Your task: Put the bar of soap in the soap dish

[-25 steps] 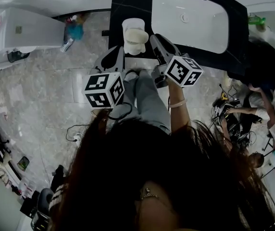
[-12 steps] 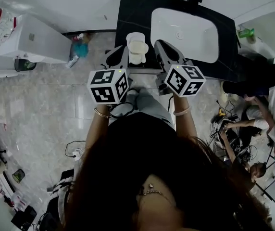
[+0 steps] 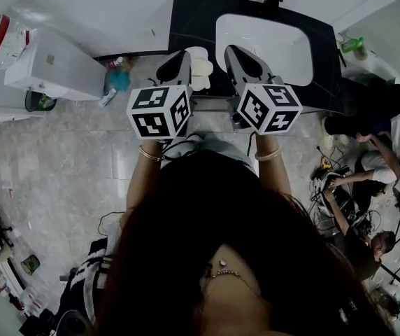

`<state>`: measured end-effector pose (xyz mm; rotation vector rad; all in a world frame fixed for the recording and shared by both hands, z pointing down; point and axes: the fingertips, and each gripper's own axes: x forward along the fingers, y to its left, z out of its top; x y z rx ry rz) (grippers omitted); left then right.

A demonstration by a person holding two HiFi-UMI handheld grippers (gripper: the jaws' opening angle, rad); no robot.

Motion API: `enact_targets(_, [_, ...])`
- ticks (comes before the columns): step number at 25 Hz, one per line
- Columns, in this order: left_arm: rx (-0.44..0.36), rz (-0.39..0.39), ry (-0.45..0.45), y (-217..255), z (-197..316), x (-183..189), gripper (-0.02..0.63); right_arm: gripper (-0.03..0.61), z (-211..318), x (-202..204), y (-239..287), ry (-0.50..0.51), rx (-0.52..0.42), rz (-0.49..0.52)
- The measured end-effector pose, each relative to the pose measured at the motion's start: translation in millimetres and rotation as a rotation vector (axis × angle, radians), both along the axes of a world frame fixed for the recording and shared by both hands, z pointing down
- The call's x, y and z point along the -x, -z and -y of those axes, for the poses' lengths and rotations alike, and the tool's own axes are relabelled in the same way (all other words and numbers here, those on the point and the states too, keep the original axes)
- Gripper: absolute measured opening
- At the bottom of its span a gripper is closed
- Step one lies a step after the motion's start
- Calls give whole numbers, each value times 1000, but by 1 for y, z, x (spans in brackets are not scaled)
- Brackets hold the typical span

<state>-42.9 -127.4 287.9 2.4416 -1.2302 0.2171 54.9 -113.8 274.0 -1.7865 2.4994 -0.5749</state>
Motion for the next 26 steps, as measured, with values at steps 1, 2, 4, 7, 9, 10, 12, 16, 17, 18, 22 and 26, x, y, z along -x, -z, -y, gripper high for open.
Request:
enact_targets(1, [-2, 1, -4, 0, -1, -2, -3, 17, -1, -1, 0, -3, 1, -5])
enact_targets(2, [-4, 2, -8, 1, -1, -3, -3, 15, -2, -2, -1, -6, 4, -10])
enact_targets(4, [-5, 4, -12, 0, -3, -5, -3, 15, -3, -3, -3, -11, 9, -15])
enact_targets(7, [-3, 4, -14, 0, -3, -7, -3, 15, -5, -4, -4, -12, 14, -19])
enact_targets(9, [0, 3, -11, -1, -3, -8, -3, 15, -5, -4, -4, -11, 16, -20])
enact_targets(10, [1, 4, -10, -1, -3, -8, -3, 15, -6, -4, -4, -9, 18, -20])
enact_targets(12, [4, 8, -10, -2, -2, -8, -3, 15, -6, -4, -5, -5, 19, -18])
enact_targets(16, [9, 8, -1, -4, -2, -6, -3, 15, -6, -4, -7, 1, 24, -12])
enact_targets(17, [10, 8, 2, -4, -2, -6, -3, 15, -6, -4, -7, 2, 26, -10])
enact_targets(18, [12, 9, 3, -5, -1, -5, -3, 15, -6, -4, -7, 2, 27, -7])
enact_targets(22, [16, 9, 8, -7, 0, -5, -3, 15, -5, -6, -10, 5, 30, -1])
enact_targets(26, [23, 2, 15, -9, 2, -3, -3, 15, -3, -5, -9, 17, 13, 13])
